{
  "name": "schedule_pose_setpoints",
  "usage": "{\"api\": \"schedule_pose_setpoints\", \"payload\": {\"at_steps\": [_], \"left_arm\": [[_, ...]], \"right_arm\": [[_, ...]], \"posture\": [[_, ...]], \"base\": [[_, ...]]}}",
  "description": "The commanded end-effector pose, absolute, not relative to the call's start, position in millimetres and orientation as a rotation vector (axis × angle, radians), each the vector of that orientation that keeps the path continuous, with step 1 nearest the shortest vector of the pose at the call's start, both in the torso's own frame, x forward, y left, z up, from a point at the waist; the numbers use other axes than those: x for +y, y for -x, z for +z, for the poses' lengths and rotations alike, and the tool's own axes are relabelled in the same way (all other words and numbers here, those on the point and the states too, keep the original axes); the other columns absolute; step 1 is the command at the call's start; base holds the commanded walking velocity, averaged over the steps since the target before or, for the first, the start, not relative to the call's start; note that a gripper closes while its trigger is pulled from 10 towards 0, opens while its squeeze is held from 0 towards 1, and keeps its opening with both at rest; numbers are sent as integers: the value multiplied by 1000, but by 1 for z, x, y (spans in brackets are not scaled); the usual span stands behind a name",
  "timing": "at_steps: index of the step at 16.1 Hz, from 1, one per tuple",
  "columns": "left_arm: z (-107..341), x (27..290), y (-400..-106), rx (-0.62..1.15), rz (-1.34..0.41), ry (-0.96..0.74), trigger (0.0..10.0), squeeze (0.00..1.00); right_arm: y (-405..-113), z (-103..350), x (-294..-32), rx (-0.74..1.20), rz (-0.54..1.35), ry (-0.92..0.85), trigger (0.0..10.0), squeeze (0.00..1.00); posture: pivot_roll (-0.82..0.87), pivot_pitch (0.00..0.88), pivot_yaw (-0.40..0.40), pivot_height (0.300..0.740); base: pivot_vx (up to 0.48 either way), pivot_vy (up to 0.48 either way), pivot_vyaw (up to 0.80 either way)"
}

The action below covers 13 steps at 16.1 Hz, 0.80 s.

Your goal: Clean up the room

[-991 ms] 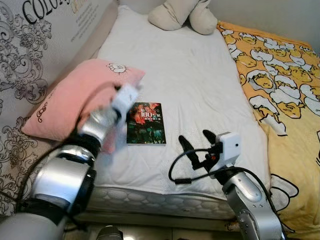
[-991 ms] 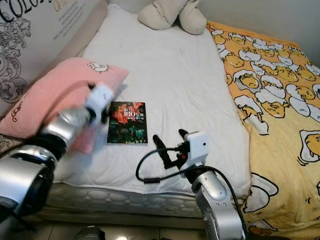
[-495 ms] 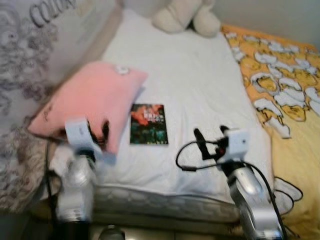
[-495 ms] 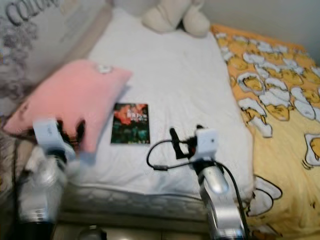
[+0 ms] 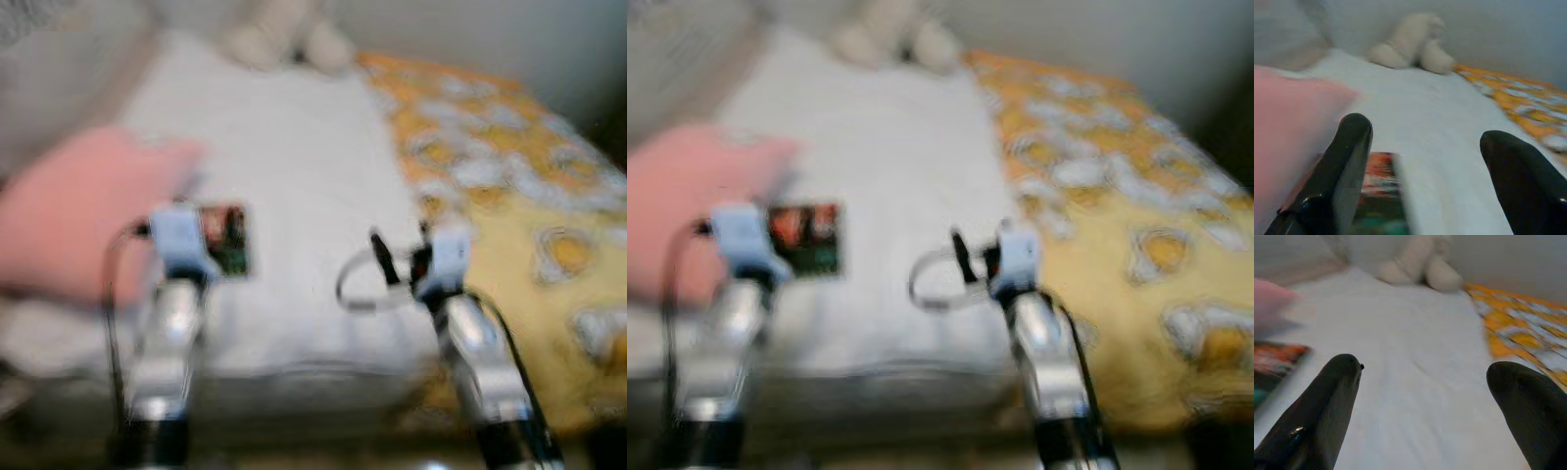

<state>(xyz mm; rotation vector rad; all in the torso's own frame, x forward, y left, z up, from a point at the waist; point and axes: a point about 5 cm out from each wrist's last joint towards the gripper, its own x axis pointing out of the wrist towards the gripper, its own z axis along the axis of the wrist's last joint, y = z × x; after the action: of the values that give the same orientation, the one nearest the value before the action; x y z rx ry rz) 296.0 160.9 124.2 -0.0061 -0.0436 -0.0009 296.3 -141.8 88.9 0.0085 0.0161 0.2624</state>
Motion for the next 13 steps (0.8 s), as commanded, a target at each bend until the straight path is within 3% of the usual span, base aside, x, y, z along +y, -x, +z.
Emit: {"api": "schedule_pose_setpoints", "payload": {"at_steps": [1, 7, 13], "left_arm": [[130, 166, -297, -58, 25, -9, 10000, 0], [130, 170, -288, -58, 26, -16, 10000, 0], [126, 170, -286, -40, 32, -41, 10000, 0]], "right_arm": [[-299, 95, -138, -17, 276, -2, 10000, 427], [-303, 89, -134, -11, 299, 3, 10000, 431], [-309, 89, -130, -15, 321, 10, 10000, 435]], "posture": [[221, 0, -180, 740], [242, 0, -185, 740], [260, 0, -203, 740]], "base": [[296, -375, -800], [297, -372, -800], [0, 0, -800]]}}
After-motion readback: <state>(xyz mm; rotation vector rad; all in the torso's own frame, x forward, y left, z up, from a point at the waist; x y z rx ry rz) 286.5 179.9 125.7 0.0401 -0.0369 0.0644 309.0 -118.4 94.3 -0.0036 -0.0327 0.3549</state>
